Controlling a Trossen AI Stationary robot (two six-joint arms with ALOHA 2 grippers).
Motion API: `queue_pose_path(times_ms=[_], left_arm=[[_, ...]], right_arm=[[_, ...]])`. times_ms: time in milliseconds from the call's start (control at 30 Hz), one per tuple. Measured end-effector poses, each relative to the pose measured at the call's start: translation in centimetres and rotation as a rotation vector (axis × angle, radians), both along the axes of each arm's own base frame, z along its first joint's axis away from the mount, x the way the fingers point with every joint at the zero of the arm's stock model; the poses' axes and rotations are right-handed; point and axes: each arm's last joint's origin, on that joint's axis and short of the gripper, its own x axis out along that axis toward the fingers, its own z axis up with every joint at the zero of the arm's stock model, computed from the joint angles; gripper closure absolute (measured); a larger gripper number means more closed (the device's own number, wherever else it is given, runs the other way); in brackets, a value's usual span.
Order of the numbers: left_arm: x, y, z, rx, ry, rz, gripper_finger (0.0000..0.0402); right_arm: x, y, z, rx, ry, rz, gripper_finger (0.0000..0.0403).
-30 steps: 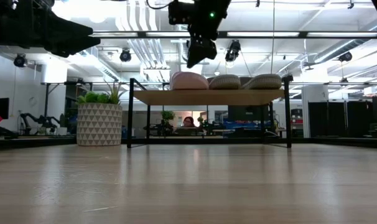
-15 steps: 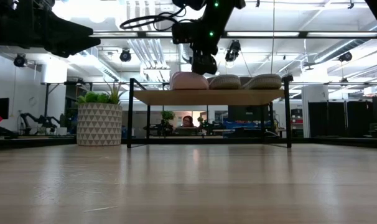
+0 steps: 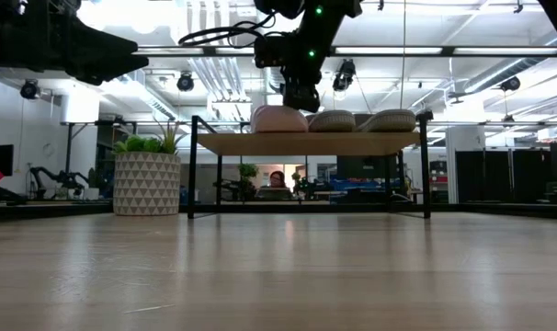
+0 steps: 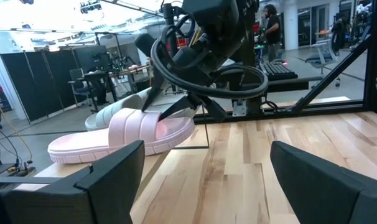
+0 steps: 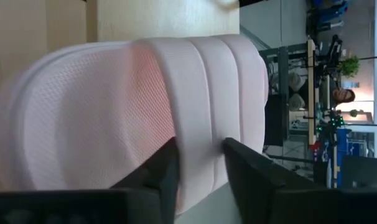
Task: Pick and place slides into the shelf
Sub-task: Put the top pink slide on the shelf
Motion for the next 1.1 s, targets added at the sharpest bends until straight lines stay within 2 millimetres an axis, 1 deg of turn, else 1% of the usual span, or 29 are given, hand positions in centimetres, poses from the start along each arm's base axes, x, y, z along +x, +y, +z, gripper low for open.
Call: queue_pose_path(times_ms=[233,300,400,600,800,933,1100], left_arm=[[0.0,0.0,0.0,0.0,0.003,0.0,0.007],[0.0,0.0,0.0,0.0,0.002,-0.001,0.007],[0.0,0.0,0.0,0.0,0.002,-0.001,0.007],[0.0,0.0,0.0,0.0,0.002,-0.001,0.007],[0.0,0.0,0.0,0.0,0.002,0.0,0.007],[0.0,0.0,0.0,0.0,0.002,0.0,0.007],[0.0,0.0,0.0,0.0,0.002,0.0,0.007]], right_arm=[[0.0,0.0,0.0,0.0,-0.002,-0.001,0.0376],[0.0,0.0,0.0,-0.001,-0.005,-0.002,0.0388],[0.1,0.1,0.1,-0.01,-0.025,-0.02,0.0391],[0.1,0.9,0.4,-0.13,-0.04,-0.095,0.0393],[0.4,1.5,0.7,-0.14,-0.081,-0.091,0.0394],[0.4,1.8,0.9,-0.179,-0.121,-0.14,0.0394],[0.4,2.2,0.9,-0.174,-0.155,-0.157,0.0394]])
